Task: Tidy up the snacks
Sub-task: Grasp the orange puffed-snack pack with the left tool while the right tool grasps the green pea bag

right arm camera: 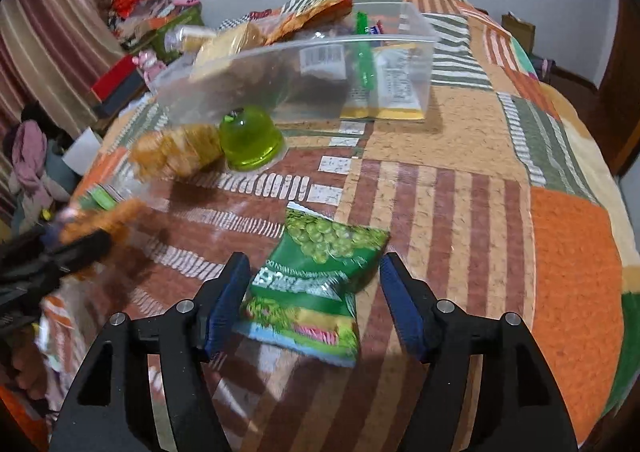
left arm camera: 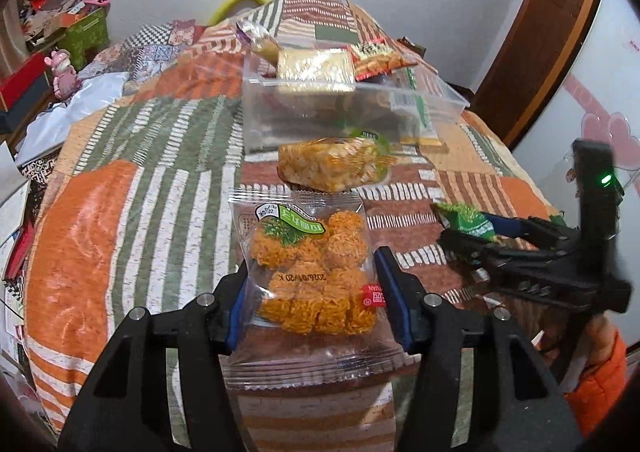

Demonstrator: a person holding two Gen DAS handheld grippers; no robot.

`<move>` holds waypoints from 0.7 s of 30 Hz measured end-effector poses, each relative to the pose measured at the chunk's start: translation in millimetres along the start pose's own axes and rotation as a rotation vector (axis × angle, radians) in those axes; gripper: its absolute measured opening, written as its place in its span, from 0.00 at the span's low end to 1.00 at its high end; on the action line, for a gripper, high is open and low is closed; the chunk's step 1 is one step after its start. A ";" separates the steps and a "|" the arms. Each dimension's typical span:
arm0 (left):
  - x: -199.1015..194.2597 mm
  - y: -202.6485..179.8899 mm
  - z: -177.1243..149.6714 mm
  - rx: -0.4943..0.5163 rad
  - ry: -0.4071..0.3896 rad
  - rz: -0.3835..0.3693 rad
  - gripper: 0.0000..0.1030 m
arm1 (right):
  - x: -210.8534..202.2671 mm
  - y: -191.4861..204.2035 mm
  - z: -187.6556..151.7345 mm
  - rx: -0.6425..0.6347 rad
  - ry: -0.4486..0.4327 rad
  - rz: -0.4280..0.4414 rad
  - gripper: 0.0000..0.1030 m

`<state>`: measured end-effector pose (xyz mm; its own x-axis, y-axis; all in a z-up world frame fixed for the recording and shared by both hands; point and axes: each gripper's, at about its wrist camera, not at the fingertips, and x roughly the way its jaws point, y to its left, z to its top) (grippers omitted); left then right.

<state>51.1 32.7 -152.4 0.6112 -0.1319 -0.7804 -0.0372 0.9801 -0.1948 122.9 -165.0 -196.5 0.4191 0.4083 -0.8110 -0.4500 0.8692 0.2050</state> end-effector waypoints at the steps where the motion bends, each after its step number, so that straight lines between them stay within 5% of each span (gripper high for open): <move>1: -3.3 0.2 1.1 0.000 -0.009 -0.001 0.54 | 1.6 2.4 -0.7 -0.018 -0.003 -0.018 0.57; 3: -8.5 -1.0 3.7 0.003 -0.021 -0.009 0.54 | 2.2 4.6 -1.2 -0.038 -0.021 -0.056 0.46; 21: -22.8 -16.3 51.5 0.031 -0.141 -0.033 0.54 | -45.7 -7.8 29.3 -0.003 -0.182 -0.007 0.44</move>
<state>78.4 27.4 -100.8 0.7168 -0.1445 -0.6821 0.0080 0.9799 -0.1991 130.4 -182.3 -145.0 0.5579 0.4463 -0.6996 -0.4492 0.8713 0.1977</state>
